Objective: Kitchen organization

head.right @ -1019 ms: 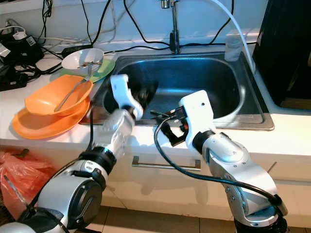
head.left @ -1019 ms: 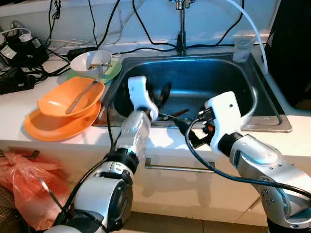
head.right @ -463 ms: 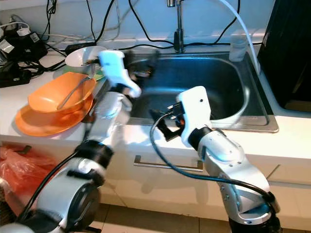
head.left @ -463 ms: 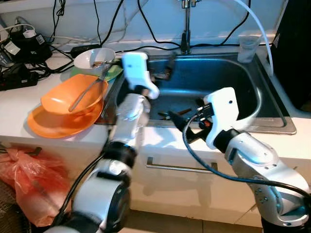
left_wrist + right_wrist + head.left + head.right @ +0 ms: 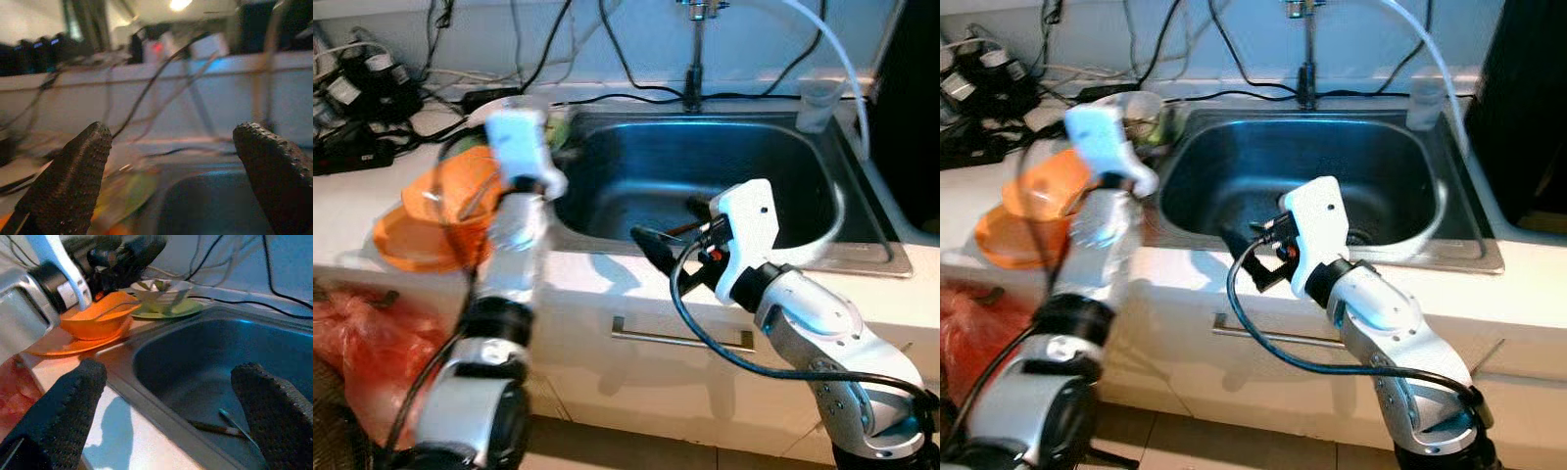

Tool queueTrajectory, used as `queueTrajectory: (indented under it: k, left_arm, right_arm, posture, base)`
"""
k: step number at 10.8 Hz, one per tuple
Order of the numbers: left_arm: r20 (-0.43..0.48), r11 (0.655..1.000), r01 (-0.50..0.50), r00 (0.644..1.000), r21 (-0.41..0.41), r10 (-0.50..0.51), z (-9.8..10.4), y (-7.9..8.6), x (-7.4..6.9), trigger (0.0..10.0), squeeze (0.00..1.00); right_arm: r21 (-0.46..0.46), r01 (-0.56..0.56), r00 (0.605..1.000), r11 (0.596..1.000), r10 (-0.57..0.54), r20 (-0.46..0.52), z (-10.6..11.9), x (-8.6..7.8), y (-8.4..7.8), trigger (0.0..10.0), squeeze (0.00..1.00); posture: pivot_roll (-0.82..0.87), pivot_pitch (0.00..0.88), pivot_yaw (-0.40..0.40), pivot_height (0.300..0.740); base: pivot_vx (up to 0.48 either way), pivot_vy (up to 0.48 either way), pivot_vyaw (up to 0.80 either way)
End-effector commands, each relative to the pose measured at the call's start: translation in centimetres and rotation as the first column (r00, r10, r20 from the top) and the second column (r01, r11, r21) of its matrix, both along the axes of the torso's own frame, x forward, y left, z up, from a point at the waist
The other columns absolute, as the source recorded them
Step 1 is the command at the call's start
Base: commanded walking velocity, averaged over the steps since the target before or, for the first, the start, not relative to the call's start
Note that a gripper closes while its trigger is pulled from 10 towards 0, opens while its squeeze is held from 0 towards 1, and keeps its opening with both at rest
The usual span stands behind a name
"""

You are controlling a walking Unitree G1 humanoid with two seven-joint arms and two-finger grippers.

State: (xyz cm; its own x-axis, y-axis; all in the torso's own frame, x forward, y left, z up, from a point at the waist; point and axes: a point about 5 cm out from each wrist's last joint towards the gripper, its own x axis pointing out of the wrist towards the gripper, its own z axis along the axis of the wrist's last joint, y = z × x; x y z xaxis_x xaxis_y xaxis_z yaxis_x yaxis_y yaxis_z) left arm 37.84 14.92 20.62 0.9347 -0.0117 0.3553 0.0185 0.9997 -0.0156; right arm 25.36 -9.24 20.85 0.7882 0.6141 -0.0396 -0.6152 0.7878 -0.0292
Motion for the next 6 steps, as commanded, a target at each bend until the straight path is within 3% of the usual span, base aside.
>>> queueTrajectory:
  k: [1,2,3,4,6]
  left_arm:
    - [-0.015,0.999,-0.040,0.999,0.002,0.040,0.0,0.8,0.1,10.0,1.00]
    - [-0.057,0.996,-0.088,0.994,0.016,0.088,-0.4,1.8,0.2,10.0,1.00]
    - [-0.101,0.992,-0.120,0.987,0.035,0.123,-0.8,2.6,0.3,10.0,0.63]
    - [-0.131,0.990,-0.137,0.981,0.042,0.141,-1.1,2.9,0.5,10.0,0.00]
    - [-0.204,0.983,-0.164,0.963,0.077,0.177,-1.7,3.9,0.9,10.0,0.00]
  right_arm:
    - [0.020,-0.043,0.999,0.999,0.043,0.007,0.1,-0.3,0.6,10.0,1.00]
    - [0.023,-0.077,0.997,0.997,0.076,0.015,0.2,-0.6,0.9,10.0,0.73]
    - [0.030,-0.085,0.996,0.996,0.084,0.014,0.1,-0.8,0.9,10.0,0.52]
    - [0.032,-0.088,0.996,0.996,0.087,0.014,0.1,-0.9,1.0,10.0,0.38]
    - [0.037,-0.094,0.996,0.995,0.093,0.015,0.1,-1.2,1.2,10.0,0.38]
  posture:
    - [-0.18,0.000,0.097,0.740]
    - [-0.17,0.000,0.097,0.740]
    - [-0.17,0.000,0.102,0.740]
    - [-0.17,0.000,0.104,0.740]
    - [-0.17,0.000,0.107,0.740]
  base:
    - [0.000,0.000,0.00]
    - [0.000,0.000,0.00]
    - [0.000,0.000,0.00]
    - [0.000,0.000,0.00]
    - [0.000,0.000,0.00]
